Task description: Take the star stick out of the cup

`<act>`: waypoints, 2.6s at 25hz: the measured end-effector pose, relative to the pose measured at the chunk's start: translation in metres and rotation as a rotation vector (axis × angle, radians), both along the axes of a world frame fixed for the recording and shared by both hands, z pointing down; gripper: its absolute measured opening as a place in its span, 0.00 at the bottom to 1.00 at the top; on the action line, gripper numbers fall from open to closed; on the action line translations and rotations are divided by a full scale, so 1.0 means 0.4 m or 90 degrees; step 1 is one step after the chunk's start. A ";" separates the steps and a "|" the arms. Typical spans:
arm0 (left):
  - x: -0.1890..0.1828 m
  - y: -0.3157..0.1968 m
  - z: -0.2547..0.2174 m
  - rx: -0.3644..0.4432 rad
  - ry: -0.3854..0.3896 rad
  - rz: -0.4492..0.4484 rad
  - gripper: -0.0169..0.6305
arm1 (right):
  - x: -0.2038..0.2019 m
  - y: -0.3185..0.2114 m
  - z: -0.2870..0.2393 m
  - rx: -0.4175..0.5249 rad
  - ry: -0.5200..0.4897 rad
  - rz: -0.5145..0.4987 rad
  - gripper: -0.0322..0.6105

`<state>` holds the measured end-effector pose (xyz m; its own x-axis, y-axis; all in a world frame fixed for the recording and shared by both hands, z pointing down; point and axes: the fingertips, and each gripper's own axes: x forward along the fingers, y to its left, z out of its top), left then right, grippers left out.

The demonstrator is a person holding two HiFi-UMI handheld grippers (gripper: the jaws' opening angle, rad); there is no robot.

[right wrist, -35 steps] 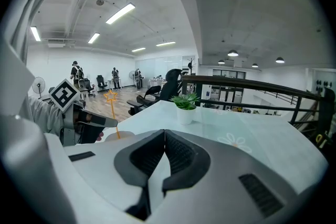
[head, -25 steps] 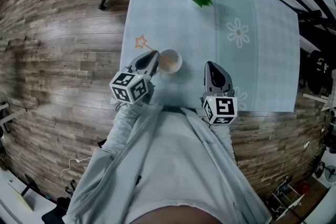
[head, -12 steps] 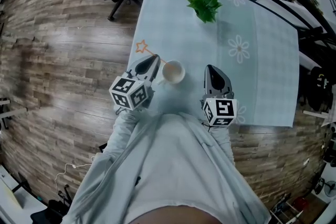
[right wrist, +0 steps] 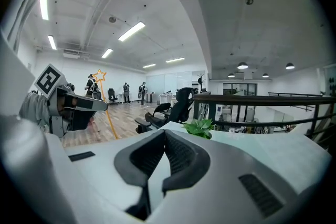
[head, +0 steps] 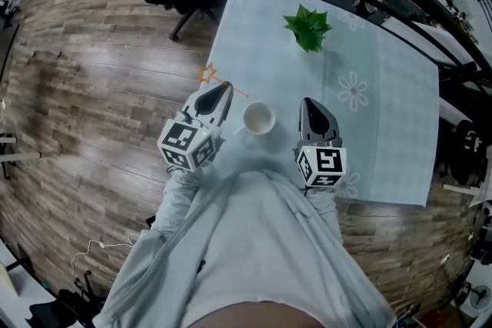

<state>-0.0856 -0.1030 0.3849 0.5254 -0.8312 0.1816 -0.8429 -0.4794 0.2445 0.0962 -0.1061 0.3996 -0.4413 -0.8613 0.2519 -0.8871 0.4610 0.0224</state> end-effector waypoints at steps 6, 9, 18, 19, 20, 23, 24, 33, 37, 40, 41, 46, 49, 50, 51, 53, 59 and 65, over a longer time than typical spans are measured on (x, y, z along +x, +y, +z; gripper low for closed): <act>0.000 0.016 -0.013 0.028 -0.082 -0.002 0.07 | 0.005 -0.005 -0.011 0.000 -0.009 0.002 0.07; 0.003 0.023 -0.016 0.042 -0.107 -0.002 0.07 | 0.013 -0.004 -0.013 0.000 -0.015 0.006 0.07; -0.004 0.027 -0.024 0.065 -0.143 -0.031 0.07 | 0.026 0.013 -0.030 0.009 -0.016 0.009 0.07; -0.003 0.027 -0.024 0.068 -0.145 -0.029 0.07 | 0.026 0.015 -0.034 0.012 -0.019 0.010 0.07; -0.001 0.027 -0.024 0.070 -0.146 -0.028 0.07 | 0.027 0.017 -0.038 0.014 -0.021 0.010 0.07; 0.005 0.025 -0.036 0.077 -0.151 -0.025 0.07 | 0.028 0.020 -0.053 0.022 -0.023 0.009 0.07; 0.005 0.023 -0.041 0.078 -0.153 -0.025 0.07 | 0.028 0.020 -0.058 0.025 -0.023 0.009 0.07; 0.004 0.008 -0.060 0.090 -0.146 -0.025 0.07 | 0.033 0.015 -0.070 0.031 -0.022 0.010 0.07; -0.003 0.004 -0.055 0.082 -0.140 -0.033 0.07 | 0.026 0.016 -0.072 0.031 -0.028 0.004 0.07; 0.001 0.000 -0.059 0.086 -0.139 -0.028 0.07 | 0.023 0.017 -0.071 0.028 -0.023 0.003 0.07; 0.001 -0.001 -0.059 0.086 -0.139 -0.029 0.07 | 0.023 0.017 -0.071 0.028 -0.022 0.003 0.07; 0.001 -0.006 -0.060 0.083 -0.136 -0.034 0.07 | 0.027 0.019 -0.074 0.032 -0.025 0.009 0.07; 0.001 -0.009 -0.052 0.077 -0.135 -0.032 0.07 | 0.026 0.016 -0.077 0.036 -0.028 0.013 0.07; 0.000 -0.009 -0.049 0.074 -0.135 -0.032 0.07 | 0.026 0.016 -0.078 0.036 -0.029 0.015 0.07; 0.000 -0.010 -0.048 0.074 -0.134 -0.031 0.07 | 0.026 0.016 -0.078 0.035 -0.030 0.017 0.07; -0.001 -0.011 -0.049 0.075 -0.131 -0.030 0.07 | 0.030 0.015 -0.073 0.027 -0.025 0.021 0.07; -0.002 -0.009 -0.046 0.081 -0.132 -0.022 0.07 | 0.034 0.020 -0.062 0.012 -0.035 0.026 0.07; -0.004 -0.011 -0.048 0.070 -0.130 -0.026 0.07 | 0.036 0.024 -0.065 0.015 -0.037 0.024 0.07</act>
<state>-0.0873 -0.1075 0.3658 0.4518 -0.8722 0.1876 -0.8891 -0.4575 0.0142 0.1106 -0.0964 0.3735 -0.4219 -0.8831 0.2054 -0.9039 0.4273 -0.0193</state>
